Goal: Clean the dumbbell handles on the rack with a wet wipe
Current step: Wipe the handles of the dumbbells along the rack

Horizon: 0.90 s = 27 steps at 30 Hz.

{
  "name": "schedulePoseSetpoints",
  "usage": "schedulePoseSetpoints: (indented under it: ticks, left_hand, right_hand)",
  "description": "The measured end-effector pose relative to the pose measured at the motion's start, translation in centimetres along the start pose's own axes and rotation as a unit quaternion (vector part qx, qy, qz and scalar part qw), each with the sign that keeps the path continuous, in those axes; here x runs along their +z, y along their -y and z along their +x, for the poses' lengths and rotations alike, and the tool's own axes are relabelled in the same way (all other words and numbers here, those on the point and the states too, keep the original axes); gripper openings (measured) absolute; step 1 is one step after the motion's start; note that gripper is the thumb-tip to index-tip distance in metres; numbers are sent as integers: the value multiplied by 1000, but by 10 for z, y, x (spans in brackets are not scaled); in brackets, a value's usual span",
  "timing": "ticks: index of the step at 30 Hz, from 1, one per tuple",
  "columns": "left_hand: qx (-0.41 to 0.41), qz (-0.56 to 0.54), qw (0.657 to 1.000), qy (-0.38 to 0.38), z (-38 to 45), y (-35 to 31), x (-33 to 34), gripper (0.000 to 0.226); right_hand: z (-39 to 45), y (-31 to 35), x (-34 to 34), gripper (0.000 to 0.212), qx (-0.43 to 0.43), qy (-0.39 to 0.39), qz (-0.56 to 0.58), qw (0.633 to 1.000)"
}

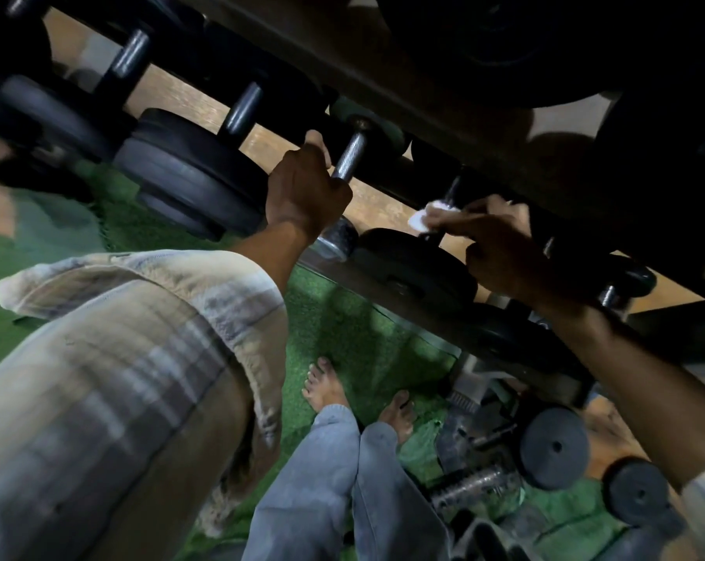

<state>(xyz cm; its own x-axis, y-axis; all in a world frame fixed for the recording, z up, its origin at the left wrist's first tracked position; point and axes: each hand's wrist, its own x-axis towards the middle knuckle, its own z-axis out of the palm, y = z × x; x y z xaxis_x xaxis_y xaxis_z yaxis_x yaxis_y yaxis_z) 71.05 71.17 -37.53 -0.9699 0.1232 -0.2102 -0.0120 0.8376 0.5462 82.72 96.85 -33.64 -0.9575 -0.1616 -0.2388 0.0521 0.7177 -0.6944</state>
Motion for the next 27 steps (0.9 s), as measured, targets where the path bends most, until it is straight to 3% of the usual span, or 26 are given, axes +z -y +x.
schedulePoseSetpoints:
  ticks: [5,12,14,16,18,21,27]
  left_hand:
    - [3,-2,1000,3,0,3,1,33]
    - [-8,11,1000,1,1,0,0,34]
    - [-11,9,1000,4,1,-1,-1,33]
    - [-11,10,1000,4,0,-2,-1,33]
    - [-13,12,1000,2,0,-2,-2,32]
    - [-16,8,1000,5,0,-4,-3,32]
    - [-19,6,1000,10,-2,-9,-6,30]
  right_hand:
    - [-9,13,5,82,123,5,-36,992]
    - [-8,35,6,43,276,12,85,957]
    - [-4,32,8,23,312,5,116,943]
    - [1,36,7,8,361,-25,213,907]
    - [5,40,5,14,394,-52,342,852]
    - [12,35,6,30,429,-68,437,788]
    - [29,29,5,22,435,-74,476,760]
